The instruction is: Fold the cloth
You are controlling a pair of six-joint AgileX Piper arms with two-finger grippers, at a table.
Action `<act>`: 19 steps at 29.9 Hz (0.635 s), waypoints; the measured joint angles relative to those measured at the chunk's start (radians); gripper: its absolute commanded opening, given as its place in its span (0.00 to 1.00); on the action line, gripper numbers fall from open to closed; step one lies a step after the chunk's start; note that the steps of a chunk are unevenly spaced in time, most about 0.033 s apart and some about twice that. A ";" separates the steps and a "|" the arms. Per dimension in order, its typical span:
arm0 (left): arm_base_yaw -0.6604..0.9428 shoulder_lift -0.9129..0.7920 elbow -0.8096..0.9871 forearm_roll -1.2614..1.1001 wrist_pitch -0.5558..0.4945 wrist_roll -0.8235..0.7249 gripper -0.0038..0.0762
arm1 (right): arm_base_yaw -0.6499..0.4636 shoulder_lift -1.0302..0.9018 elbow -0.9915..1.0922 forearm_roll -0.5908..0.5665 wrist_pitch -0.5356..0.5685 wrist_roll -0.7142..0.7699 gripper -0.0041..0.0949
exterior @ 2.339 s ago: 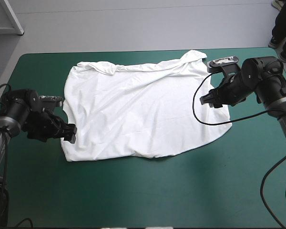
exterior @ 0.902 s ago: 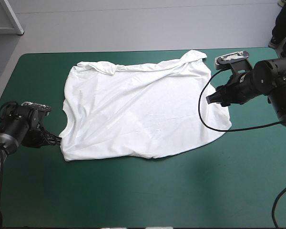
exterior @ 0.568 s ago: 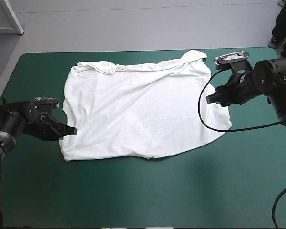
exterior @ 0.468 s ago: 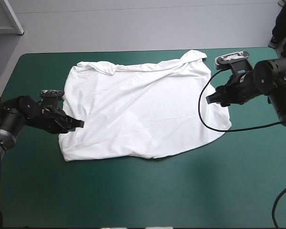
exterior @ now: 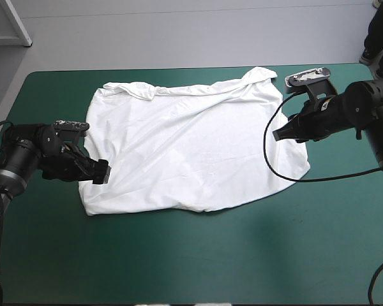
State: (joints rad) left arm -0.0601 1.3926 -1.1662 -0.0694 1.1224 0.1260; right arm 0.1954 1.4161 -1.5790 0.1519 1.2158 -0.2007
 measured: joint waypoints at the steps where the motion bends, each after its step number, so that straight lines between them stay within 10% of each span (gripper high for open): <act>1: 0.000 0.000 0.000 0.017 -0.003 -0.012 0.93 | 0.000 0.000 0.000 0.000 0.000 0.000 0.39; 19: -0.001 0.205 0.151 0.036 -0.186 -0.057 0.88 | 0.000 0.000 0.000 0.018 0.000 0.000 0.40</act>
State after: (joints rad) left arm -0.0612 1.5979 -1.0153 -0.0332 0.9363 0.0687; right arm 0.1954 1.4161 -1.5790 0.1702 1.2158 -0.2006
